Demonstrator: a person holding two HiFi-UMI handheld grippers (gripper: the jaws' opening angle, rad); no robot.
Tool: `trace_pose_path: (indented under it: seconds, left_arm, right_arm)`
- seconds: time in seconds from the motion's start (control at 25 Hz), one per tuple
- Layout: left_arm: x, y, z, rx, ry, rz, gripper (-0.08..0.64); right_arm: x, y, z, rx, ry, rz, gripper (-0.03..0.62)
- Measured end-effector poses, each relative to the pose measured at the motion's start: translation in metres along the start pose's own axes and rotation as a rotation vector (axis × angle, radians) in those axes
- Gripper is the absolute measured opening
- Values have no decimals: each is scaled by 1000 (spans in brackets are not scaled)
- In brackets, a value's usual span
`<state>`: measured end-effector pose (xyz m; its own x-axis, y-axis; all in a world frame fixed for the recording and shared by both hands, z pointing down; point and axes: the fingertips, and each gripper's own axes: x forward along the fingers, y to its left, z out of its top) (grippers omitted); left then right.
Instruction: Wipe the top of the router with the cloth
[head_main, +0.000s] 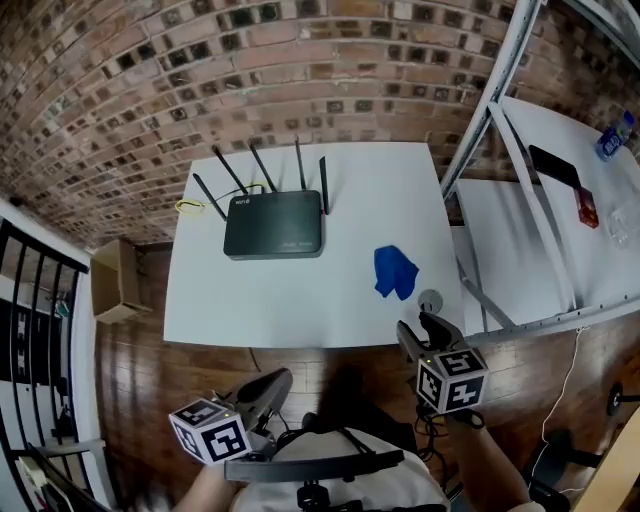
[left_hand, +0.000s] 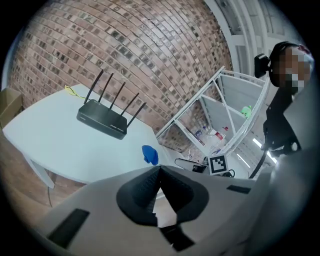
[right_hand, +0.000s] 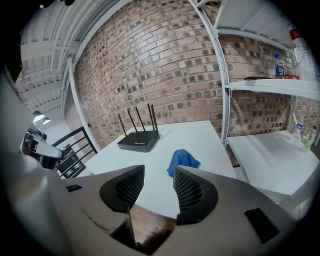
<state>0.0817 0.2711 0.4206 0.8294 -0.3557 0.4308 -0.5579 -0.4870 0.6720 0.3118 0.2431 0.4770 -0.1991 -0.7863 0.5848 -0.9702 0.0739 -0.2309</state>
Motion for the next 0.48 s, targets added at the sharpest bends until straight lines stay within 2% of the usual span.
trace_pose_path:
  seconds: [0.24,0.48]
  left_arm:
    - [34,6,32,-17,-33,44,28]
    - [50,16,51,-10,-21,61,28]
  right_arm:
    - [45,-42,14,-10,42,-1,230]
    - [86,-61,13,-37,104,-38,259]
